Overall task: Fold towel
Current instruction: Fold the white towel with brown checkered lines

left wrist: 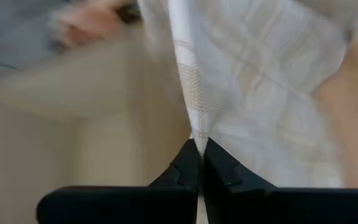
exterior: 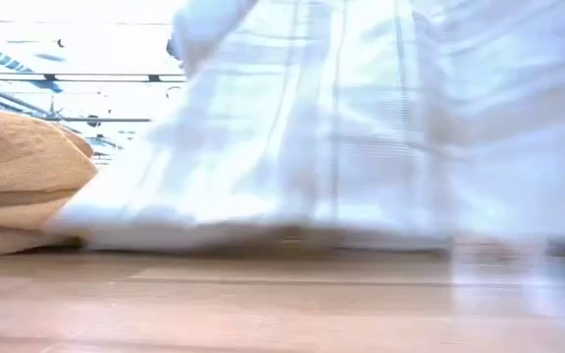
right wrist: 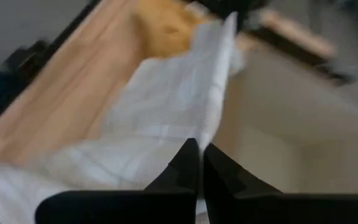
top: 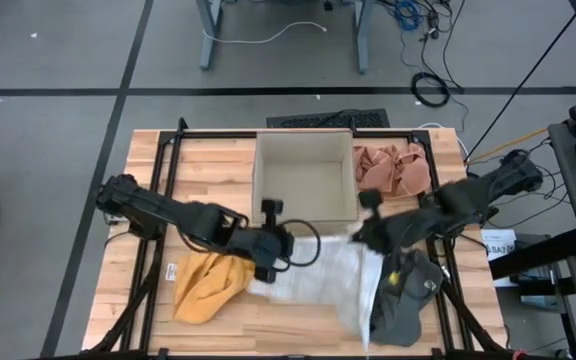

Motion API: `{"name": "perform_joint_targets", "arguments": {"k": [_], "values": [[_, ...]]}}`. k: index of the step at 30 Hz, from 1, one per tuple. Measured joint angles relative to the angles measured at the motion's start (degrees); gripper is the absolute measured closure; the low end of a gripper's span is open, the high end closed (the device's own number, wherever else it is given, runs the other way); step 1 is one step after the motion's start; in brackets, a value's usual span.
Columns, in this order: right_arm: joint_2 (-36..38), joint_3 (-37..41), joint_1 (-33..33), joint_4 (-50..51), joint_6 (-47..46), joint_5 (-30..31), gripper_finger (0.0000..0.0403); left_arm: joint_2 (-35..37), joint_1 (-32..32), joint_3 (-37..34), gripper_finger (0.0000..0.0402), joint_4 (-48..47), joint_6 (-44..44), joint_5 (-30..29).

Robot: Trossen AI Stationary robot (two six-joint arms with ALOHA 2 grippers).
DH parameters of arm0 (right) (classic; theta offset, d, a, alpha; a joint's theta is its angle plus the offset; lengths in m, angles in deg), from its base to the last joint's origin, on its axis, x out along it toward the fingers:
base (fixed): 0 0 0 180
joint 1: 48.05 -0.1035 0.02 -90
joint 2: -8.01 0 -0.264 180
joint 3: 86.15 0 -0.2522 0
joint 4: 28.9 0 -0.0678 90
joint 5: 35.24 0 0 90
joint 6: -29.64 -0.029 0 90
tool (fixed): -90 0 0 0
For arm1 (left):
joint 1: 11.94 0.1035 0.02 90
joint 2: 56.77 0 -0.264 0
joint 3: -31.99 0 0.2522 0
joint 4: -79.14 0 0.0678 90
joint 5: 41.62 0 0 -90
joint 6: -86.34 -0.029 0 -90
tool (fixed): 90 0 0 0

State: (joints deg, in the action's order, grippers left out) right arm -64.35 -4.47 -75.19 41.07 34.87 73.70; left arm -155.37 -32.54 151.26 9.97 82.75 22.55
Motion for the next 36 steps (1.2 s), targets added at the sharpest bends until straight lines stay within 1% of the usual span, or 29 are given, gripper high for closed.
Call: {"name": "perform_joint_targets", "arguments": {"k": [2,4,6,8,11,14,17,20,23,26,29,33,36], "values": [[-0.06,-6.30,0.00,3.92,1.09,2.95,0.0403,-0.02,0.02,5.30,0.0400,-2.88,-1.96,-2.95],[-0.17,-10.79,-0.06,5.76,1.75,3.41,0.0403,0.00,-0.39,9.65,0.0400,-3.94,-3.69,-3.39],[-0.36,-13.00,-0.46,6.54,1.21,1.73,0.0403,-0.01,-1.36,12.27,0.0400,-4.58,-4.58,-3.12],[-0.51,-13.04,-0.78,6.69,0.25,-1.85,0.0403,-0.07,-2.47,13.29,0.0400,-4.95,-4.73,0.01],[-1.32,-10.04,-1.96,6.52,-2.56,-6.38,0.0403,-0.26,-4.18,12.66,0.0400,-5.62,-4.07,5.53],[-3.01,-4.27,-3.24,4.41,-4.47,-10.58,0.0403,-1.93,-5.68,10.20,0.0401,-5.71,-2.33,9.07],[-4.79,2.37,-4.61,-1.92,-4.85,-15.64,0.0403,-4.29,-6.96,7.88,0.0401,-5.98,0.45,11.43],[-6.91,8.23,-6.38,-9.95,-6.09,-18.70,0.0403,-6.73,-8.28,5.37,0.0401,-4.94,2.96,14.47],[-9.22,12.66,-7.56,-15.47,-7.65,-21.53,0.0398,-9.56,-9.35,3.01,0.0399,-2.79,5.71,17.33],[-11.11,16.46,-9.21,-18.83,-10.31,-23.93,0.0378,-11.84,-10.53,1.42,0.0387,-1.65,7.99,20.73],[-12.36,19.34,-10.94,-22.07,-11.78,-24.47,0.0340,-14.88,-11.70,0.74,0.0371,0.23,9.32,23.96],[-12.86,21.81,-12.57,-23.98,-14.53,-23.01,0.0276,-18.09,-12.15,0.68,0.0351,1.59,10.66,24.69],[-12.80,21.84,-13.35,-23.60,-17.56,-21.66,0.0237,-19.08,-12.25,0.66,0.0334,1.70,11.90,24.73]]}}
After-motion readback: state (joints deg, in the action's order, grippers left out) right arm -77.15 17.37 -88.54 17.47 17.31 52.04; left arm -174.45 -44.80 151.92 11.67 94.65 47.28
